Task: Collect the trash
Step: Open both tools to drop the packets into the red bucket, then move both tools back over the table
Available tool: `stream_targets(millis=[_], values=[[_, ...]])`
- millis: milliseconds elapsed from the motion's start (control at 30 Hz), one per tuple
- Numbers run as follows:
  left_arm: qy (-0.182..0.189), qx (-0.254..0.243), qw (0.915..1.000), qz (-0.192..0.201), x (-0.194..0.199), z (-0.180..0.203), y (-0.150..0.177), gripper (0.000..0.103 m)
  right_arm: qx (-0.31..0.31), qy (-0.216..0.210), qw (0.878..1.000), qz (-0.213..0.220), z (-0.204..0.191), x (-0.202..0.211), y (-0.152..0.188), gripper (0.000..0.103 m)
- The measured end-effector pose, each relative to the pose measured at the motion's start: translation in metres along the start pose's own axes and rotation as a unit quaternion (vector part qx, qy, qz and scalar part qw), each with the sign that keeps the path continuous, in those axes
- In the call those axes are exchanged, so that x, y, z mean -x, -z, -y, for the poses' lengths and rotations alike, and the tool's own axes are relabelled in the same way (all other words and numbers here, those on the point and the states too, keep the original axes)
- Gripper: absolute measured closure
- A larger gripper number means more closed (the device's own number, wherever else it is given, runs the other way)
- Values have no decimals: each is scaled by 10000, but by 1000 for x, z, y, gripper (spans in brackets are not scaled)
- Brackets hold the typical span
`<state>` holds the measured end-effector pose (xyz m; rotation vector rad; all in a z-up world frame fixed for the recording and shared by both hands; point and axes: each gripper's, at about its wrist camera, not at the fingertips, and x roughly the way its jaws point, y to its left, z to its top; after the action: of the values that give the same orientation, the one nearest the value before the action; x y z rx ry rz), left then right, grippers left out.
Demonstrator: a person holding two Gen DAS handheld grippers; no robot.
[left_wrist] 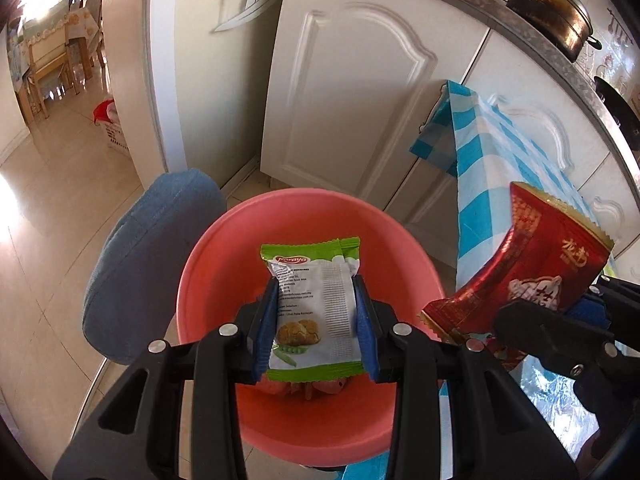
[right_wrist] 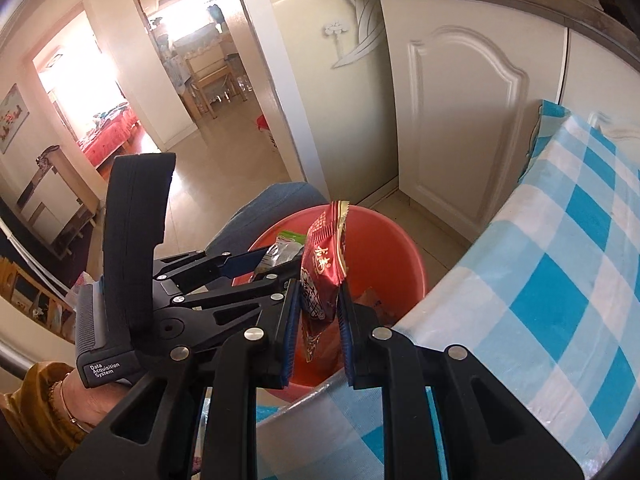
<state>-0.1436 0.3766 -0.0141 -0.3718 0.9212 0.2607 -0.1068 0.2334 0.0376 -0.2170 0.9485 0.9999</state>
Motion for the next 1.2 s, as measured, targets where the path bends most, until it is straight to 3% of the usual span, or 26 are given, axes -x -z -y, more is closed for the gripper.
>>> stream_targets(millis=[67,133,233,300,433,700,1200], values=[[66,70,9998,-192,-9,-5,1,59,-44,-24,10000,-29,1,-4,1,78],[125,188,9992,-316,-14,-10,3,44,-164,6,9999,41,6,-2,2,54],[178,259,9988,-370,-15,-16,4,16,-365,41,9990,239,14,13,8,36],[218,310,9988,-316,-12,-20,3,15,-446,220,9979,407,18,27,15,24],[264,518,9982,-137,2,-28,-2,11,-660,447,9940,744,31,56,30,16],[581,639,9962,80,28,-19,-4,8,-1284,798,9820,1133,58,101,64,15],[1574,0,9875,-106,60,72,15,8,-1904,1613,9532,1708,93,182,139,15]])
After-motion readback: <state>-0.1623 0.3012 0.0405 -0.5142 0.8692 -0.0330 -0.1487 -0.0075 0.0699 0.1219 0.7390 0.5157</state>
